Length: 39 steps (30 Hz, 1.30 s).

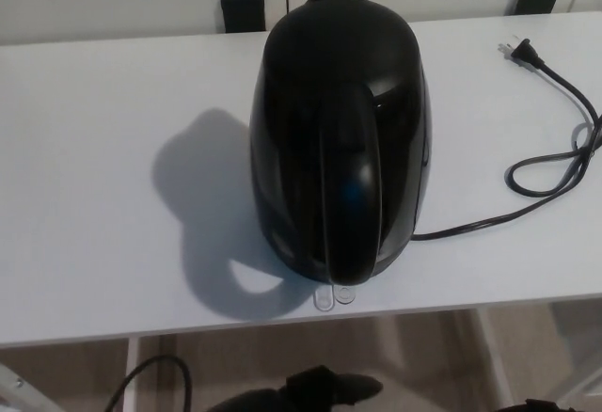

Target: The robot walk towards a table in front and click the button on the base of the boilling pot using its left middle finger

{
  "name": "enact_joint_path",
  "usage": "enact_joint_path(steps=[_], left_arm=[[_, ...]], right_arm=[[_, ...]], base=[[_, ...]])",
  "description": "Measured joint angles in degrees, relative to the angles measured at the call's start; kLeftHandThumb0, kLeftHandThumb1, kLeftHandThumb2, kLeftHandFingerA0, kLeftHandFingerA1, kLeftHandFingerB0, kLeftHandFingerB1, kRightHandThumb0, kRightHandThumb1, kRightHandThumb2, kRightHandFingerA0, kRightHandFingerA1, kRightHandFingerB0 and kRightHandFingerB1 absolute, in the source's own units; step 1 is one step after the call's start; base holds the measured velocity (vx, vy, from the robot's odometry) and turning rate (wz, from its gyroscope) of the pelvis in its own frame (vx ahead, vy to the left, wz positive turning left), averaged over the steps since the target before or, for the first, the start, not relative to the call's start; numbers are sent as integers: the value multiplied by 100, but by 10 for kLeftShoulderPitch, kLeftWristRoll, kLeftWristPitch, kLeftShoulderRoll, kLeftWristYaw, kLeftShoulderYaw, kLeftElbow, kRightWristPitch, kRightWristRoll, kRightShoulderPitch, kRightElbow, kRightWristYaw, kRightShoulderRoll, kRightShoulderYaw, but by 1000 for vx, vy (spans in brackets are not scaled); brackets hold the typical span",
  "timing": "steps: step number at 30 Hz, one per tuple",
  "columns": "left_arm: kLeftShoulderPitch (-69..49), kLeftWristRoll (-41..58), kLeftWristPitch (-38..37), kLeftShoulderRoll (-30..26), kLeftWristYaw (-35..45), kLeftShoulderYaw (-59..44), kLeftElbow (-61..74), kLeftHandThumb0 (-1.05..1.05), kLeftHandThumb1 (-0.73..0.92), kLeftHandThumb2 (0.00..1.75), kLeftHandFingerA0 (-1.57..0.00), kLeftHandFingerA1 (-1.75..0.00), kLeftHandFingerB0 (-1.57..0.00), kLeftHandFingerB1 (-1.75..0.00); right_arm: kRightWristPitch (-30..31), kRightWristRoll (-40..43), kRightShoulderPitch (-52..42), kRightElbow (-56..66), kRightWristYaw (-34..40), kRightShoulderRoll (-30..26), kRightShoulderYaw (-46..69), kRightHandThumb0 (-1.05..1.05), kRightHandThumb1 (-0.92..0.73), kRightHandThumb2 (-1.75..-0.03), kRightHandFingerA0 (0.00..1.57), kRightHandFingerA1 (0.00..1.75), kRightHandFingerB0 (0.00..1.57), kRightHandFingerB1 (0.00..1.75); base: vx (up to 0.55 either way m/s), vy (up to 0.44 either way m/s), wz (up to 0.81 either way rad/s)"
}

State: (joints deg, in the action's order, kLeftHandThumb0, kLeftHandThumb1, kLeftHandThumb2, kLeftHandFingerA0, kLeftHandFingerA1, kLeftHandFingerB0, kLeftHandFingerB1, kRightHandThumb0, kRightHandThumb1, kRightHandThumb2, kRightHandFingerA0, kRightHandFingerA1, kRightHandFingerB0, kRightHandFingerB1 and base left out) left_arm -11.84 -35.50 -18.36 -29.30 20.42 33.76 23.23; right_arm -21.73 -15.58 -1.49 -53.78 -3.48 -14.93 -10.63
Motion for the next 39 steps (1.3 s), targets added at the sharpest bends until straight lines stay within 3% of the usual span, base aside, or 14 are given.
enact_joint_path(steps=[10,19,39], left_arm=[[42,-93,0,-25,-38,-7,-6,-70,92,70,-27,-32,-27,-29],[55,-175,-3,-34,-87,-8,-12,-70,90,68,-29,-32,-29,-30],[73,-272,-13,-9,-174,-9,-63,-70,91,68,-29,-32,-29,-30]], right_arm=[[1,-1,-6,4,0,0,-2,-26,-51,-55,61,43,46,40],[1,-1,-11,5,0,0,-2,-28,-50,-55,62,44,48,40],[2,-1,-23,23,-5,-5,-3,-24,-51,-55,61,44,48,40]], base=[[0,0,0],[0,0,0],[0,0,0]])
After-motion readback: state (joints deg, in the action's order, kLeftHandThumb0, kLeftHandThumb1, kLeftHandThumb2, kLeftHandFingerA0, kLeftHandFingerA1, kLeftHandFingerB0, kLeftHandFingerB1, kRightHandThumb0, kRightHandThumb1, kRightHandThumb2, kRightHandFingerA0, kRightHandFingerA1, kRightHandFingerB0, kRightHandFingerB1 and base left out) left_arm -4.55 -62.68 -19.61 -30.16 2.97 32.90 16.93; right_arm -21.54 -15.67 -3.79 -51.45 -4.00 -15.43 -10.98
